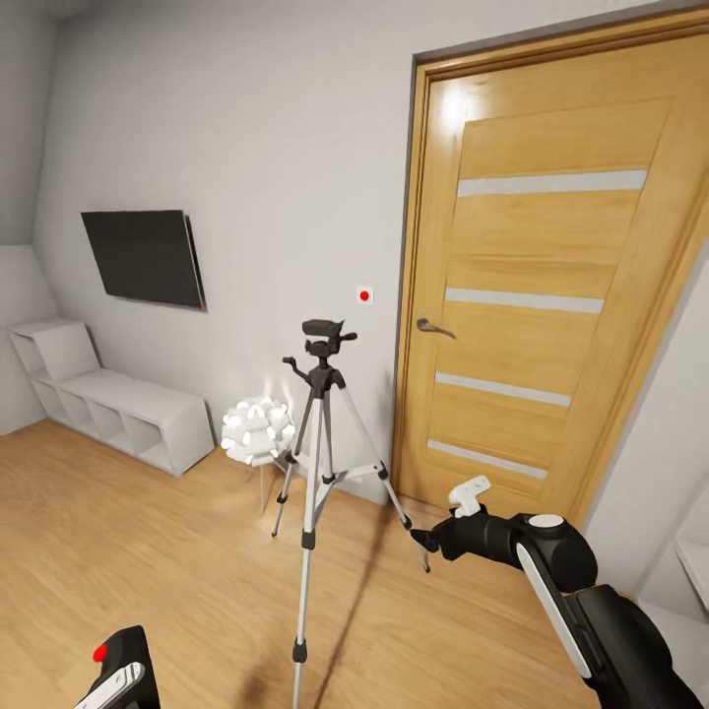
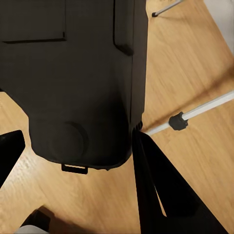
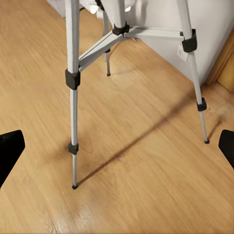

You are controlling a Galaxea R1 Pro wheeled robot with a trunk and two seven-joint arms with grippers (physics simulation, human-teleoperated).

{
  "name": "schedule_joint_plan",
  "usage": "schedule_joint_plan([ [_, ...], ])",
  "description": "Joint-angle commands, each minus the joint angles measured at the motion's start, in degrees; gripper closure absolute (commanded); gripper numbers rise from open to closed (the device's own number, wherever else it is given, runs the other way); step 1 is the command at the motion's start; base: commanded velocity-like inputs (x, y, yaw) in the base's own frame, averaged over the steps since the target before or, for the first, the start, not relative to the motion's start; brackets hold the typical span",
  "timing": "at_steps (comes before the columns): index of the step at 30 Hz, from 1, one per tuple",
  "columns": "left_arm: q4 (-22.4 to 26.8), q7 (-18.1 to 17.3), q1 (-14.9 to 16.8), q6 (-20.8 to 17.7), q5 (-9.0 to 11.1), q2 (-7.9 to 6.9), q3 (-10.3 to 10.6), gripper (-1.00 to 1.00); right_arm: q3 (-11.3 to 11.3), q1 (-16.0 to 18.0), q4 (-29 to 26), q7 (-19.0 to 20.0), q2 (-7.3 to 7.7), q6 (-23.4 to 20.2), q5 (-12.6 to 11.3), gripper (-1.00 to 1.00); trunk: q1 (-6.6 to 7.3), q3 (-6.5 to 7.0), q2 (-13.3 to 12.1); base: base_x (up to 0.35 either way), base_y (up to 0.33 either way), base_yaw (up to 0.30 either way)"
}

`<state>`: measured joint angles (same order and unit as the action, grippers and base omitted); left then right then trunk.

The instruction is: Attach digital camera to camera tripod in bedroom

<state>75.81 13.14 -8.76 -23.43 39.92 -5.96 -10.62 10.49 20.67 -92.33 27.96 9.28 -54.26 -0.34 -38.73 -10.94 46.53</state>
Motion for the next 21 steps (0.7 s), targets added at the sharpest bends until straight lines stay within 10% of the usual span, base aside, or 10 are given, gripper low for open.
schedule_joint_plan([
  [1,0.14,0.40,-0.01,-0.26,0.45,-0.02,0.01,1.00,-0.04,0.06,-0.05,0.09,0.03,-0.26,-0.01,-1.00,0.21,0.11,-0.35,0.000,0.000,0.000],
  [21,-1.12,-0.04,0.01,0.03,0.47,-0.01,0.05,1.00,-0.38,0.28,-0.05,0.17,-0.03,-0.71,0.01,-1.00,4.60,3.70,-8.37,0.000,0.000,0.089],
])
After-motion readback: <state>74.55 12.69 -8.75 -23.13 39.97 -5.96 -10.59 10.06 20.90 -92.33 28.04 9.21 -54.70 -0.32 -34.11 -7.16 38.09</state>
